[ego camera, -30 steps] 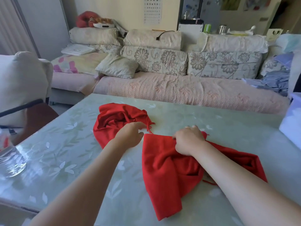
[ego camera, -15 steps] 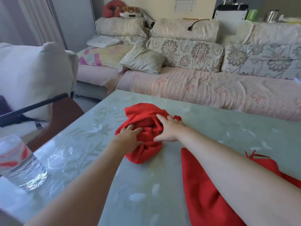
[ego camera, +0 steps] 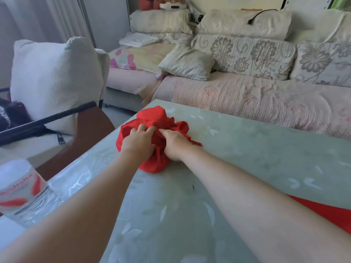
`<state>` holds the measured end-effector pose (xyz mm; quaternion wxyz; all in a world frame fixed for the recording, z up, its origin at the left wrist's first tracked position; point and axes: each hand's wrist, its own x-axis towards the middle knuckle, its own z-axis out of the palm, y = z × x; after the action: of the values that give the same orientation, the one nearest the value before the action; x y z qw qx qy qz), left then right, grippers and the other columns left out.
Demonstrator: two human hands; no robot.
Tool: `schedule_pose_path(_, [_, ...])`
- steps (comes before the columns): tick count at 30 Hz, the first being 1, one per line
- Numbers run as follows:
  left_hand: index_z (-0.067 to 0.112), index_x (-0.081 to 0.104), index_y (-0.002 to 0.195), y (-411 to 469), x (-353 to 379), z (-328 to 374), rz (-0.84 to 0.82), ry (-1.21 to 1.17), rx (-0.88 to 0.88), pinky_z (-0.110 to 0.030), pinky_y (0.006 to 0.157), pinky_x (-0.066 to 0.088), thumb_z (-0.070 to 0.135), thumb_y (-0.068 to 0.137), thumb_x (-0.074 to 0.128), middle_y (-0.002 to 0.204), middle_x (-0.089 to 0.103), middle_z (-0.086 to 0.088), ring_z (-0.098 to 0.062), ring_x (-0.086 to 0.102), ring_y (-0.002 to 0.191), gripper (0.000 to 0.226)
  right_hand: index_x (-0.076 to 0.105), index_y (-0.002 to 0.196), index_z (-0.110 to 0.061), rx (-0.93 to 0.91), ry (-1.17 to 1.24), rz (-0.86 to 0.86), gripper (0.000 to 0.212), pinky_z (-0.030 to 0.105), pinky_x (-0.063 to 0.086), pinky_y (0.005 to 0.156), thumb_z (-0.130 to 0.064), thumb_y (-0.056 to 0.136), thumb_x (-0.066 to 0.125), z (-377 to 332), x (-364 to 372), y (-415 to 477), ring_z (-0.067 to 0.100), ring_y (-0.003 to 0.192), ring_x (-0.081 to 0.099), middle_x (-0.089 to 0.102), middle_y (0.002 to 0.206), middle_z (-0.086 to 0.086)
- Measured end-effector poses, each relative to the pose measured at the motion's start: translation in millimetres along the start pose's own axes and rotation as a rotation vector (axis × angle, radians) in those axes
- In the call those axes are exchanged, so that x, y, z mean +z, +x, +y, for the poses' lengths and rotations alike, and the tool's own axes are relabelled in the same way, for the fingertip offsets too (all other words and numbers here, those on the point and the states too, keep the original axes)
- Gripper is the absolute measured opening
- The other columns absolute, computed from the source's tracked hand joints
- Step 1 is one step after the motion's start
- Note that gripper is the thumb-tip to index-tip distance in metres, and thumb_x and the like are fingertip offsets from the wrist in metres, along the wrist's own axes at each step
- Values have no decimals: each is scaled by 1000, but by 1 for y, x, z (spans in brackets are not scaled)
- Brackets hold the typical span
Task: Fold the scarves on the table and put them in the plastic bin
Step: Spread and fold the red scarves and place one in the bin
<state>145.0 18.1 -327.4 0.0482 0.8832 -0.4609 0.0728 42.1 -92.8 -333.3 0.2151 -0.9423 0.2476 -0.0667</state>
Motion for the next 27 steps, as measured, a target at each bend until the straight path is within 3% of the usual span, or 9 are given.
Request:
schedule_pose_path(2, [32,18,154,-2,3,-3,-142,-86,-22,-49,97,45,37,96,52,153,27,-4,-35,37,131,67,27,157,-19,1,-30,-23,69,36,21,121,-14,93,51,-1,0,0,26,148,27,27,162,7])
schedule_pose_path(4, [34,16,154,-9,2,0,-143,-105,-41,-50,102,41,35,97,47,156,24,-2,-33,34,134,65,26,157,-21,4,8,-11,68,35,16,123,-10,93,46,3,-7,-10,23,151,20,19,165,6])
schedule_pose_path(8, [32,28,150,-24,-19,26,-3,-76,-42,-49,104,33,29,93,45,155,30,-4,-32,33,135,60,46,148,-20,-21,25,69,57,29,23,120,-8,93,49,17,-35,-56,21,145,33,35,159,5])
schedule_pose_path(11, [26,44,143,-42,-40,68,74,-284,30,-44,105,34,30,87,46,146,43,-6,-33,35,131,56,57,138,-22,16,4,61,46,34,35,113,-13,93,53,35,-62,-109,23,137,44,47,149,4])
schedule_pose_path(16, [22,53,135,-94,-75,168,-5,-585,248,-35,101,41,27,93,54,131,59,-2,-24,50,120,42,56,136,-28,185,-53,44,43,30,37,110,-16,95,52,71,-105,-212,21,129,51,48,143,0])
schedule_pose_path(19, [22,59,127,-135,-90,227,-128,-692,339,-26,93,43,27,94,57,122,64,1,-19,58,112,34,60,131,-27,249,-41,90,41,18,35,97,-11,94,52,85,-129,-281,18,123,54,55,132,0])
schedule_pose_path(22, [22,64,119,-178,-94,272,-225,-739,390,-24,87,46,23,91,57,114,69,0,-19,62,105,29,65,126,-25,317,8,155,40,15,32,85,-7,93,53,101,-144,-347,16,114,57,60,117,-2])
schedule_pose_path(27, [31,63,114,-237,-82,310,-287,-584,469,-35,92,49,47,86,60,115,67,6,-17,60,109,33,61,130,-25,430,39,272,52,17,35,99,-3,85,51,134,-146,-439,15,123,54,60,133,-2])
